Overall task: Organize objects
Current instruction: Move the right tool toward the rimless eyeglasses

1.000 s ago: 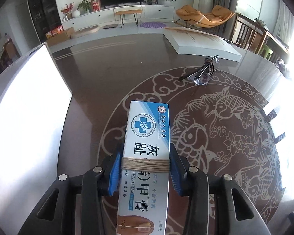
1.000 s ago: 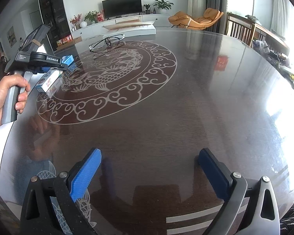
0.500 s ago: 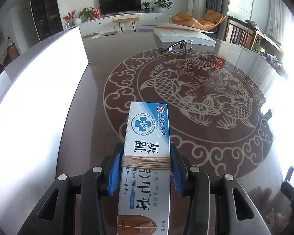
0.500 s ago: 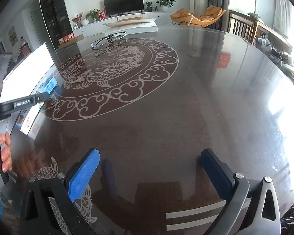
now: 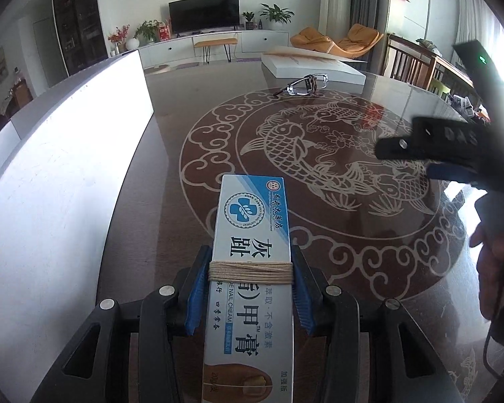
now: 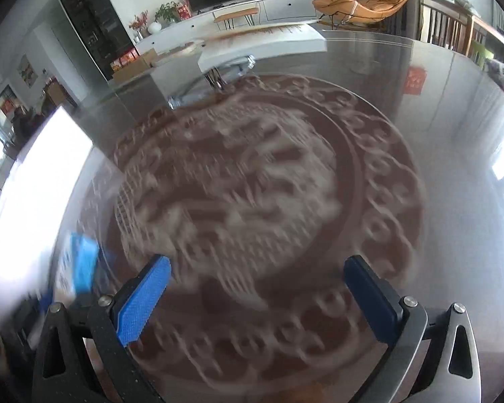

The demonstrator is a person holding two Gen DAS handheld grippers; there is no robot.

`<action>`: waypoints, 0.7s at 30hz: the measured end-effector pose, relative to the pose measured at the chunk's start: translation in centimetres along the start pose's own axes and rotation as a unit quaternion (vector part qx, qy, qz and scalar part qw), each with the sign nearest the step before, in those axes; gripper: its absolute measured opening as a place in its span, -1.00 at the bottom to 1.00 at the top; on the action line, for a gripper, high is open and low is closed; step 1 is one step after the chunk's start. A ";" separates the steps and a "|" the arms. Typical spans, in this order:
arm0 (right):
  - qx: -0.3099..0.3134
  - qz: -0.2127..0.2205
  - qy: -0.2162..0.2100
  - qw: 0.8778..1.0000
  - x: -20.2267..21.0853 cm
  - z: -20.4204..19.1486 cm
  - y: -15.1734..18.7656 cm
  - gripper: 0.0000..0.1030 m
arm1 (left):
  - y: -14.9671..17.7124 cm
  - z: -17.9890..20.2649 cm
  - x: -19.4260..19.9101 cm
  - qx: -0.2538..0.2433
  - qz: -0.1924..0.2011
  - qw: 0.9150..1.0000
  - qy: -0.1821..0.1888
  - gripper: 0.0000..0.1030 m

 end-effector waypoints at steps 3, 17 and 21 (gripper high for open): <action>-0.019 0.012 -0.018 1.000 -1.5 -0.1 -2.4 1.00 | 0.0 0.0 0.0 0.001 0.001 1.000 0.001 -0.11; -0.029 -0.046 0.017 0.998 -11.3 -5.6 -15.8 1.00 | 0.1 0.2 -0.1 -0.006 -0.001 1.000 0.015 -0.11; 0.011 -0.033 0.092 0.995 -12.9 -6.1 -17.7 0.80 | 0.1 0.2 -0.1 -0.006 -0.002 1.000 0.017 -0.11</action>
Point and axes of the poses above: each gripper's, at about its wrist camera, not at the fingertips, and x roughly against the way its jaws point, z to its right, y to its underside, the point moved 2 cm from there along -x, roughly the way its jaws point, and after that the axes turned 12 degrees about x, right-handed, at the moved point
